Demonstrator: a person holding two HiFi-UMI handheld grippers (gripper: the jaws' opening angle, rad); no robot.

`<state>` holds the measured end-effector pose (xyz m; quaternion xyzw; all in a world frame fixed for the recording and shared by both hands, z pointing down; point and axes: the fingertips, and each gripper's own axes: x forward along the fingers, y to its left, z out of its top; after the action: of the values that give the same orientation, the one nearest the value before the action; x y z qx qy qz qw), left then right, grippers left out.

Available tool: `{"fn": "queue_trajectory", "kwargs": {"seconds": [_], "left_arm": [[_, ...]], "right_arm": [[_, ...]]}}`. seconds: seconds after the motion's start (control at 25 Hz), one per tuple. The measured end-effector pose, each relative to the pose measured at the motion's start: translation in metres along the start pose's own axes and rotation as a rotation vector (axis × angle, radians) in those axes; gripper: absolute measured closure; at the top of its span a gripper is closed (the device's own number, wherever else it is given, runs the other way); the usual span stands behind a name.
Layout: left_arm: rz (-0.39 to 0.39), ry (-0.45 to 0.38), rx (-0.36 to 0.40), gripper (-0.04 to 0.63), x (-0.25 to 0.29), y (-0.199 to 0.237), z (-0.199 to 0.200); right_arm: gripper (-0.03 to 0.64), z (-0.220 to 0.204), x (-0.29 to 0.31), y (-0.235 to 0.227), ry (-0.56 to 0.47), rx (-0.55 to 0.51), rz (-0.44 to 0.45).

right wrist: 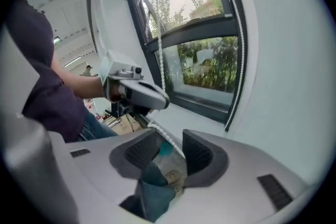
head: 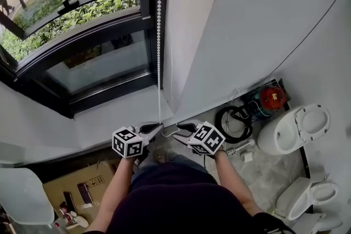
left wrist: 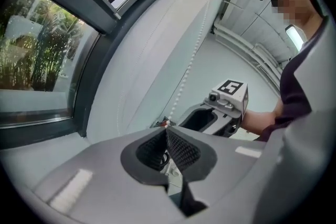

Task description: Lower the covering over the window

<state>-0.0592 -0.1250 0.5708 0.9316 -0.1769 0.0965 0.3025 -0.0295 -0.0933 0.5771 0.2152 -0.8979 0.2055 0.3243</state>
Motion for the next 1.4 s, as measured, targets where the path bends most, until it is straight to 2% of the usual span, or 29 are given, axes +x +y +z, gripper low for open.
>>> {"fn": "queue_trajectory", "kwargs": {"seconds": [0.12,0.24,0.28,0.52,0.64,0.76,0.96,1.16,1.4], "left_arm": [[0.022,0.021,0.004,0.584,0.008,-0.008,-0.006],[0.074,0.103,0.038,0.583,0.016,-0.008,-0.031],[0.083,0.108,0.043,0.584,0.016,-0.011,-0.037],[0.1,0.038,0.008,0.583,0.031,-0.026,-0.041],[0.106,0.032,0.017,0.583,0.036,-0.028,-0.041],[0.113,0.024,0.002,0.584,0.036,-0.03,-0.043],[0.13,0.01,-0.01,0.584,0.033,-0.034,-0.045],[0.142,0.002,-0.007,0.584,0.031,-0.036,-0.046],[0.144,-0.008,-0.011,0.583,0.033,-0.037,-0.046]], "right_arm": [[0.495,0.018,-0.026,0.004,-0.048,-0.035,0.03],[0.494,0.031,-0.045,0.011,-0.091,-0.071,0.06],[0.495,0.035,-0.051,0.013,-0.109,-0.077,0.066],[0.495,0.061,-0.08,0.024,-0.262,-0.125,0.086],[0.495,0.082,-0.085,0.026,-0.365,-0.12,0.077],[0.495,0.103,-0.089,0.028,-0.426,-0.128,0.069],[0.498,0.141,-0.106,0.023,-0.505,-0.175,-0.01],[0.542,0.175,-0.126,0.029,-0.617,-0.162,0.009],[0.589,0.194,-0.134,0.028,-0.624,-0.211,-0.027]]}}
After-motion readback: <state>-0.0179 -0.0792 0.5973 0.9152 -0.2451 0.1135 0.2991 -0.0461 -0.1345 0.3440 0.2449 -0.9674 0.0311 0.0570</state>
